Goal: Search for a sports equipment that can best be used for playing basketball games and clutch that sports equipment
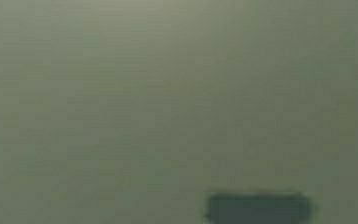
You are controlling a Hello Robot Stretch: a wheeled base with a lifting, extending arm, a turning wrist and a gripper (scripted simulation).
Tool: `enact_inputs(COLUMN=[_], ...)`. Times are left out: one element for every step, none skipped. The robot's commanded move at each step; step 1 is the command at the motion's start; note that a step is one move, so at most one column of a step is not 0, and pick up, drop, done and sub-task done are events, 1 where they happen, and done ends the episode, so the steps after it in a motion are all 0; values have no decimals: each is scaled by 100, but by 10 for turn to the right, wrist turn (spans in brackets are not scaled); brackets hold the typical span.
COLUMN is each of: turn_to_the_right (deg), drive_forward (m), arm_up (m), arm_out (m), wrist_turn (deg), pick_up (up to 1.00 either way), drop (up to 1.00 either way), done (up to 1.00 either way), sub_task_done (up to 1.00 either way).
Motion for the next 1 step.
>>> enact_inputs(turn_to_the_right=[0], drive_forward=[0], arm_up=[0], arm_out=[0], wrist_turn=[0], pick_up=[0], drop=[0], done=[100], sub_task_done=[0])
